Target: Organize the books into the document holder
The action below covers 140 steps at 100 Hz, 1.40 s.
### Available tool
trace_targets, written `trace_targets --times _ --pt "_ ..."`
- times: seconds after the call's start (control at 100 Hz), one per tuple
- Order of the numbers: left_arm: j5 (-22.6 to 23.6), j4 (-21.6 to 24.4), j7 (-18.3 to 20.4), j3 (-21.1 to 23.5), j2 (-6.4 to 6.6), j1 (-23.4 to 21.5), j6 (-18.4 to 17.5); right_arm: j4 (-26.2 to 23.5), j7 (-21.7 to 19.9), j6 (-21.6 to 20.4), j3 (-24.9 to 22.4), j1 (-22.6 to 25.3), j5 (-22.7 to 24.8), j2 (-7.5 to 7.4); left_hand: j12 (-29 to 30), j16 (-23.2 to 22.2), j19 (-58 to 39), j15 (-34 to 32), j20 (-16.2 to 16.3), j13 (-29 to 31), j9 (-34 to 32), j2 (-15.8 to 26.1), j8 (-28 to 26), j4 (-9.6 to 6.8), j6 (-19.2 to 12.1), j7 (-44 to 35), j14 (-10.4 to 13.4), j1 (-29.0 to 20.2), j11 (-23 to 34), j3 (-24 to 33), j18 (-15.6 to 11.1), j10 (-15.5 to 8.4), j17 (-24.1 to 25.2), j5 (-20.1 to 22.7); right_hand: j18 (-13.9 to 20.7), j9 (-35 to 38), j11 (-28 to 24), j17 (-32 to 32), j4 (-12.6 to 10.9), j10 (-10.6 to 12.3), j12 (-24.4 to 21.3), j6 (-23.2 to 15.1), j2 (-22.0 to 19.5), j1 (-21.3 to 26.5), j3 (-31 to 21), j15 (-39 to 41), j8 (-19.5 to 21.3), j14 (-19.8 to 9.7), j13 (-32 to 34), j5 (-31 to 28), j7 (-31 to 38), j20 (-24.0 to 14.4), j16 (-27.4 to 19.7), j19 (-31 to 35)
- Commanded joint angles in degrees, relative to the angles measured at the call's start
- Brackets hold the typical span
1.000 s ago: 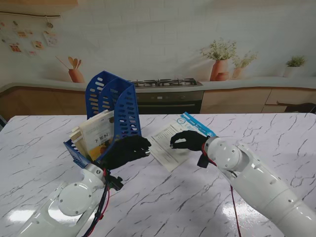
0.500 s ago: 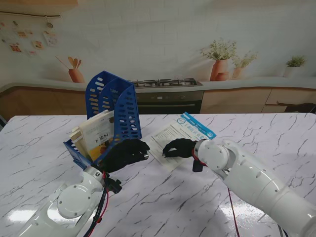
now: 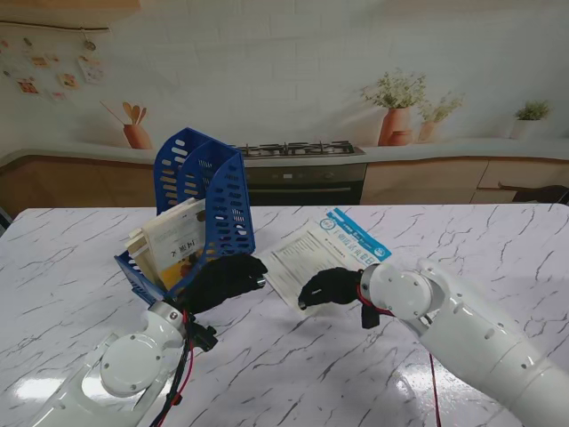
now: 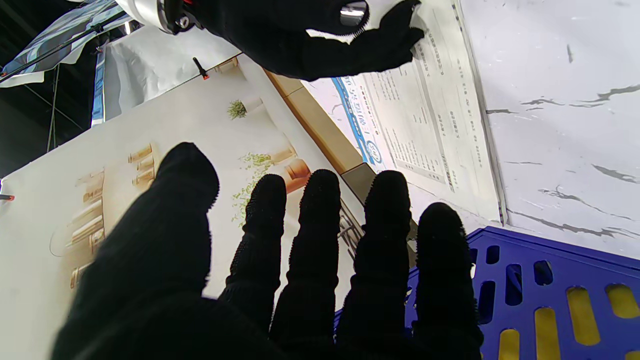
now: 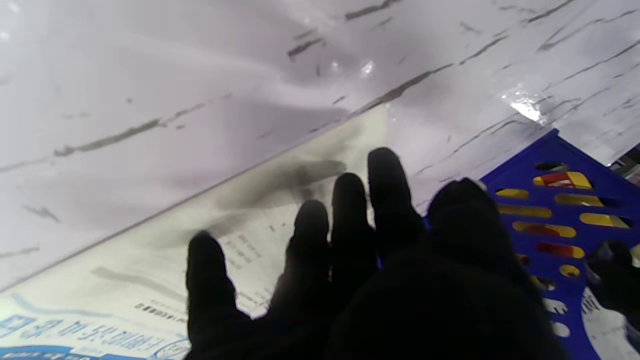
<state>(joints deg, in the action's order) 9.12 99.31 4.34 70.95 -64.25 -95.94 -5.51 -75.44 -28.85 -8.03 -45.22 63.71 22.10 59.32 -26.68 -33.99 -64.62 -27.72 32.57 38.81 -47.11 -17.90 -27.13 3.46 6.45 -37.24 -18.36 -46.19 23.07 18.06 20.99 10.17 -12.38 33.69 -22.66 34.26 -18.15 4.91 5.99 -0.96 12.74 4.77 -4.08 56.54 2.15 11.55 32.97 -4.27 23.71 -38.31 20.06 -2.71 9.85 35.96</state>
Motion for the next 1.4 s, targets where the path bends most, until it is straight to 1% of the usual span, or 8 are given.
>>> trace_targets --times 0.0,0.28,0.61,0.75,0.85,1.02,1.15,1.39 --pt "-0.11 0.12 0.77 -0.02 -0.13 -0.16 -0.82 -1.42 -1.86 -0.39 -0.31 2.65 -0.1 -1.1 0.15 -0.59 0.05 -1.2 1.18 -0.74 0.5 1.91 0.3 -1.09 0.83 -0.41 -0.66 -0.94 0.04 -1.99 -0.71 0.18 0.6 0.54 28.46 1.78 0.29 -1.86 -0.2 0.2 0.37 0.5 -3.77 2.82 1.22 -0.06 -1.15 -2.76 0.99 -0.63 0.97 -2.09 0.49 4.2" --pt "-0.25 0.14 1.2 0.05 -0.07 0.09 -0.12 -10.39 -9.52 0.26 -9.37 11.07 2.92 -3.69 0.17 -0.6 0.13 -1.32 1.19 -0.92 0.7 2.44 0.45 -1.29 1.05 -0.27 -0.65 -1.16 0.08 -2.7 -1.0 0.22 0.78 0.43 28.01 2.67 1.23 -1.64 -0.59 -0.37 0.32 0.76 -4.8 1.69 1.56 -0.6 -1.83 -2.17 1.78 -0.86 1.04 -3.24 0.24 6.03" --pt "0.04 -0.46 1.45 -0.21 -0.02 0.73 -0.12 -21.88 -16.96 1.12 -23.21 24.41 6.3 -5.41 0.21 -0.58 0.19 -1.39 1.19 -1.02 0.74 3.04 0.52 -1.47 1.2 -0.17 -0.73 -1.17 0.13 -3.39 -1.01 0.34 0.95 0.49 28.03 3.1 1.22 -1.69 -0.73 -0.21 0.51 0.45 -4.14 1.49 1.25 -0.78 -1.65 -2.39 2.16 -1.15 0.97 -3.36 0.13 6.04" --pt "0.36 -0.53 1.69 -0.18 0.07 0.9 -0.25 -26.8 -13.05 0.74 -31.34 33.01 7.74 -4.45 0.24 -0.55 0.18 -1.38 1.2 -1.01 0.66 2.95 0.5 -1.51 1.08 -0.2 -0.71 -1.4 0.11 -3.6 -0.99 0.34 0.92 0.57 26.59 5.01 0.55 -1.51 -1.39 -0.1 0.93 -0.25 -1.59 -1.29 0.87 0.09 -0.82 -1.6 4.34 -2.86 1.98 -5.55 0.57 9.95" --pt "0.49 -0.76 1.61 -0.44 0.05 1.2 -0.42 -28.31 -3.61 1.07 -34.6 36.99 8.86 -2.52 0.25 -0.51 0.17 -1.35 1.2 -0.98 0.66 2.93 0.48 -1.5 1.03 -0.25 -0.65 -1.48 0.08 -3.73 -0.99 0.2 0.9 0.63 22.5 6.42 0.89 -2.29 -1.91 -0.41 1.0 -0.7 1.61 -4.53 0.37 -0.18 0.37 -0.4 6.41 -3.67 2.18 -7.39 0.39 13.23" --pt "0.53 -1.22 1.27 -1.11 -0.04 1.63 -0.67 -25.65 6.51 1.66 -32.55 33.94 9.41 -0.43 0.23 -0.49 0.21 -1.31 1.19 -1.0 0.53 2.97 0.43 -1.5 0.91 -0.4 -0.71 -1.64 0.13 -3.94 -1.02 0.29 0.93 0.66 24.77 5.0 2.01 -3.88 -1.67 -1.24 0.33 -0.55 3.98 -2.28 -0.86 -1.01 0.34 0.18 6.27 -1.94 1.52 -9.31 -0.04 16.13" --pt "0.36 -1.26 1.24 -1.16 -0.07 1.65 -0.55 -21.79 8.06 2.67 -26.5 27.41 8.61 -0.03 0.23 -0.5 0.28 -1.34 1.17 -0.98 0.55 3.06 0.42 -1.49 0.93 -0.5 -0.66 -1.73 0.13 -4.06 -1.06 0.24 1.04 0.7 26.78 2.43 2.0 -3.13 -0.61 -1.58 -1.45 -0.11 2.02 5.27 0.52 -1.81 -3.89 -0.17 4.61 1.27 4.36 -10.19 -0.49 16.11" --pt "0.55 -1.03 1.42 -0.5 0.0 1.06 -0.03 -12.18 9.82 4.1 -14.49 16.52 4.66 0.89 0.21 -0.52 0.4 -1.36 1.12 -1.02 0.58 3.16 0.46 -1.52 1.02 -0.56 -0.68 -1.87 0.17 -4.33 -1.06 0.23 1.17 0.75 27.7 -0.19 2.99 -1.86 -0.63 -1.51 -1.83 0.58 0.41 5.77 0.24 -3.05 -4.83 -0.48 2.65 3.11 3.64 -10.15 -1.07 15.82"
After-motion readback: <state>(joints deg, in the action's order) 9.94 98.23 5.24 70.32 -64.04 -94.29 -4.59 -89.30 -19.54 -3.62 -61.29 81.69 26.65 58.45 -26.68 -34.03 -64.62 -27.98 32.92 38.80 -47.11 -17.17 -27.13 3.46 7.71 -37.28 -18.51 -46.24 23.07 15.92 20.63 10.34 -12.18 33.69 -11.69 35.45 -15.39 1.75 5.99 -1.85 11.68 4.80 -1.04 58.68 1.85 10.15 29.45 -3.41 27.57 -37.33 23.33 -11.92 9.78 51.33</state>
